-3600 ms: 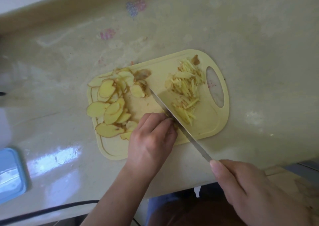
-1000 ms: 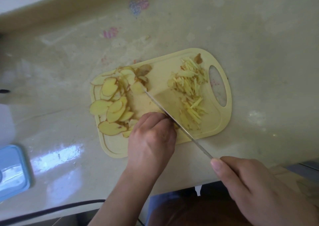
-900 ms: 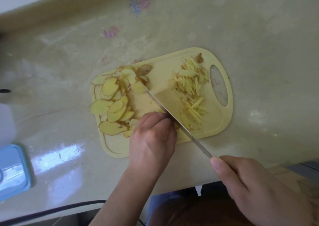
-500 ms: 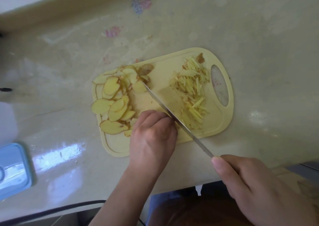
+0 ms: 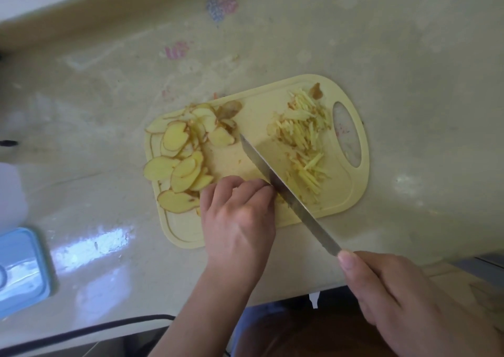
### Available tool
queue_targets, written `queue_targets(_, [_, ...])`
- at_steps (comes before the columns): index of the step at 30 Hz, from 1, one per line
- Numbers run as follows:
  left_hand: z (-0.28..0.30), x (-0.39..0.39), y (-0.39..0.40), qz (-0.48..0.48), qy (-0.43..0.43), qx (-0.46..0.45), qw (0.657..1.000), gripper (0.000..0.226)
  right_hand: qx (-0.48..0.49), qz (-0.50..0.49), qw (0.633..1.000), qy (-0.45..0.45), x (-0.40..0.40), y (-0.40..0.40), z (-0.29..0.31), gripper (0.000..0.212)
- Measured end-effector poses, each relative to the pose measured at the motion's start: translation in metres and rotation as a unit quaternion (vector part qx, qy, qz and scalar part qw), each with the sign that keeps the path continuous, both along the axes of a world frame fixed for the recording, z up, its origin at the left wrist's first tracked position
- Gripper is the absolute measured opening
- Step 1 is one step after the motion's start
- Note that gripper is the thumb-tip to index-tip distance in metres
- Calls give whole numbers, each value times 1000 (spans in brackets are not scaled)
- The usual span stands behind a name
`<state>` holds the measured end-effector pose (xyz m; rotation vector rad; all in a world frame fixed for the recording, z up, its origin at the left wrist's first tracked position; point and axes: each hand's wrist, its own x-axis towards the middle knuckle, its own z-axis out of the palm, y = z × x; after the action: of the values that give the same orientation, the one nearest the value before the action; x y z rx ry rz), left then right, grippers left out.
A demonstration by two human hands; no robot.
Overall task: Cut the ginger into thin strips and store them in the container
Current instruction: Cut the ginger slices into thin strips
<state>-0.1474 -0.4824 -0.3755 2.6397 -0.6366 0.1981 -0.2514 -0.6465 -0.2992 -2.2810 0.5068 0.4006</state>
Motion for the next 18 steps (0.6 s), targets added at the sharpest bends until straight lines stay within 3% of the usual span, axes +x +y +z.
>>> queue_targets(4, [-7,0,-2,-3,11,-23,1000,9,114,11,987,110,9,-7,-19,83])
queue_targets(18, [-12,0,8,-23,29,-82,996,4,168,0,980,107,9,-17,-13,76])
